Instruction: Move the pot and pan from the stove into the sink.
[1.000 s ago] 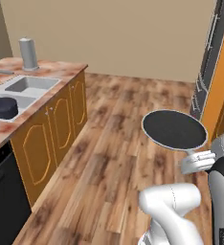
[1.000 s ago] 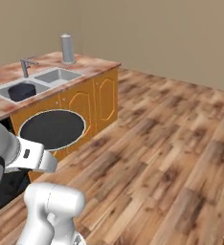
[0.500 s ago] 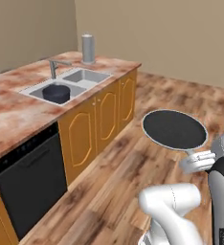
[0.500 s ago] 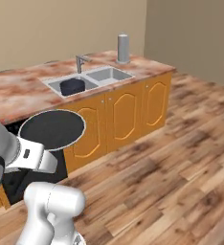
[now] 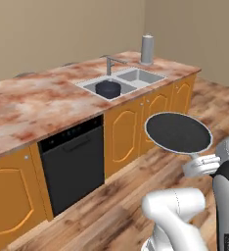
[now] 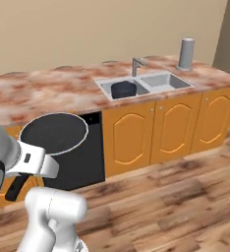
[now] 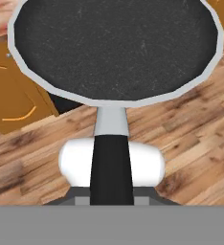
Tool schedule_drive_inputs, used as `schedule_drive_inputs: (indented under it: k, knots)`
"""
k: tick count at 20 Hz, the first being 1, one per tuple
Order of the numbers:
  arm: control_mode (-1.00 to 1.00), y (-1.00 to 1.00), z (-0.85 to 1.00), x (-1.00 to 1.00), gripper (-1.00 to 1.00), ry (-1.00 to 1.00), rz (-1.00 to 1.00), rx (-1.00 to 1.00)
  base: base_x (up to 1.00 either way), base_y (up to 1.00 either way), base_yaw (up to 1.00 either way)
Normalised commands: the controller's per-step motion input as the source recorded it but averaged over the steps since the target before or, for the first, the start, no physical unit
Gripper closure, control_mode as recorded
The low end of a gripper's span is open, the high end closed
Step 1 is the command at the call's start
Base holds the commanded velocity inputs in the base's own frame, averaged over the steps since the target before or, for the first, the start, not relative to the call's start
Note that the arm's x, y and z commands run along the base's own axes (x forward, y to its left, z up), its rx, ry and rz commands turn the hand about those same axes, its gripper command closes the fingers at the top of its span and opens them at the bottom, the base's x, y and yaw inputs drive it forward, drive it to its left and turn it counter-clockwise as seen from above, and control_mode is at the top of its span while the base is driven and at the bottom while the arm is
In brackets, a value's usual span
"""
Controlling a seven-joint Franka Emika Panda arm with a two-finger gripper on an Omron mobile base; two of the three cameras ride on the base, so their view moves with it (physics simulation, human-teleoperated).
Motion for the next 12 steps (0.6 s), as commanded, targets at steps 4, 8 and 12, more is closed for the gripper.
schedule_drive_inputs:
  k: [4,8,12]
  knots:
    - [1.00,0.00,0.00,0.00,1.00,0.00,0.00,0.00,0.00,0.00,0.50]
    - [1.00,0.00,0.00,0.00,1.00,0.00,0.00,0.00,0.00,0.00,0.50]
    - [1.00,0.00,0.00,0.00,1.00,0.00,0.00,0.00,0.00,0.00,0.50]
